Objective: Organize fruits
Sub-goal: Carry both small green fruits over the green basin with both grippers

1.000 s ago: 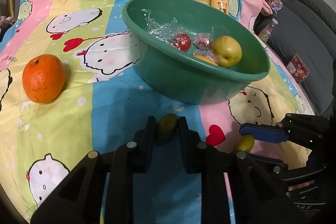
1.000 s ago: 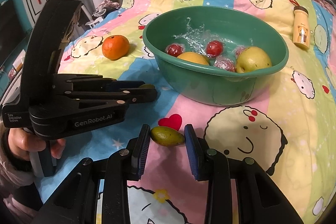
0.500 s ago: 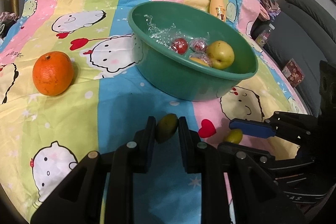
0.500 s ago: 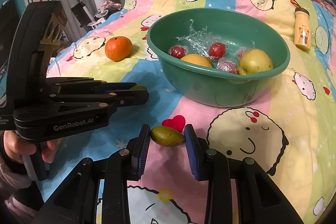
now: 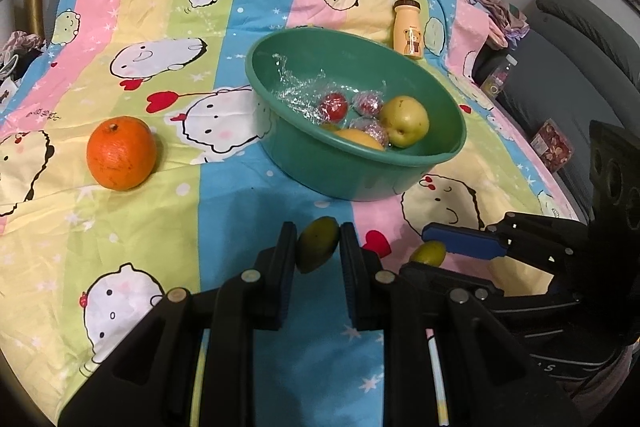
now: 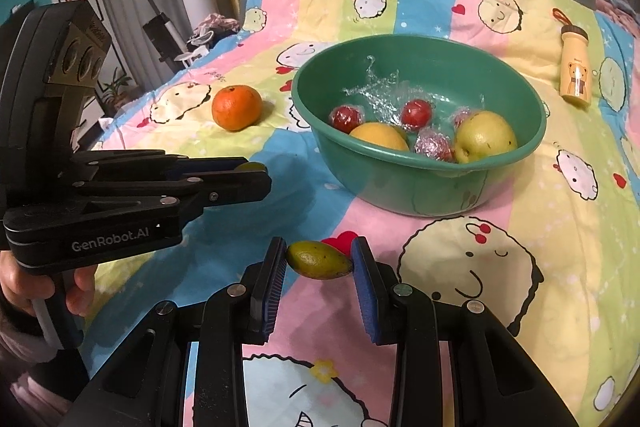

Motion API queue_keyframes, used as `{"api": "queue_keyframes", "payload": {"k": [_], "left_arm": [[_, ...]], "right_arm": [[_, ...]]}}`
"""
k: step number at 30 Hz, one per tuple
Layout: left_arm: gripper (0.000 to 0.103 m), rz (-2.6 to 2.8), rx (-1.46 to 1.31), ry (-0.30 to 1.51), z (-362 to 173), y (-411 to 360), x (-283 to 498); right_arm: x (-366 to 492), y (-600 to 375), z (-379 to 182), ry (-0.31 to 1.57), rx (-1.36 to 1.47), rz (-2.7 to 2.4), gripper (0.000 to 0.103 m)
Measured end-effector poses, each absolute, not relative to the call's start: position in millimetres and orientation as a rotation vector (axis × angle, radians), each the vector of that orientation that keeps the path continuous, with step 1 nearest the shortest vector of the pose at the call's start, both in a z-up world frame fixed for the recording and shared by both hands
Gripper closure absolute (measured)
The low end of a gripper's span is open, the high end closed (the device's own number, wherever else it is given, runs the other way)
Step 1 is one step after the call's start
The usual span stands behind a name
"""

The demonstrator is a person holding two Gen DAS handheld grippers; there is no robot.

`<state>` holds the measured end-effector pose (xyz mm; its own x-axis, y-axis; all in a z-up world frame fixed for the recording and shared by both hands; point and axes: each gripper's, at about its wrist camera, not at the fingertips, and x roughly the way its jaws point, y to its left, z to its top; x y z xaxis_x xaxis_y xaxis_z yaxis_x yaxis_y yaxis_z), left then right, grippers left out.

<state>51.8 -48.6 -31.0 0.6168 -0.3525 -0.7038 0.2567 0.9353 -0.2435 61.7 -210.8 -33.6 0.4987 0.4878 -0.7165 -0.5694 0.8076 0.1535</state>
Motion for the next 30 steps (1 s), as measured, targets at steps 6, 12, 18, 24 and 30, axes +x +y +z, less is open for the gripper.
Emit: {"api": "queue_keyframes", "payload": {"k": [6, 12, 18, 24, 30], "left_arm": [[0.082, -0.345, -0.122, 0.814, -21.9, -47.2, 45.3], [0.082, -0.342, -0.123, 0.793, -12.9, -46.6, 39.6], [0.082, -0.346, -0.115, 0.771, -3.0, -49.9, 36.4], [0.082, -0.349, -0.093, 0.75, 6.4, -56.5, 34.7], [0.082, -0.353, -0.077, 0.728, 15.2, -62.8, 33.6]], "right_arm": [[56.5, -213.2, -25.5, 0.8, -0.096, 0.659, 0.068], [53.3, -214.8, -18.5, 0.774, -0.087, 0.665, 0.068], [49.5, -217.8, -10.0, 0.736, -0.074, 0.669, 0.068], [48.6, -222.4, -5.3, 0.713, -0.057, 0.669, 0.068], [45.9, -228.2, 4.2, 0.672, -0.039, 0.667, 0.068]]}}
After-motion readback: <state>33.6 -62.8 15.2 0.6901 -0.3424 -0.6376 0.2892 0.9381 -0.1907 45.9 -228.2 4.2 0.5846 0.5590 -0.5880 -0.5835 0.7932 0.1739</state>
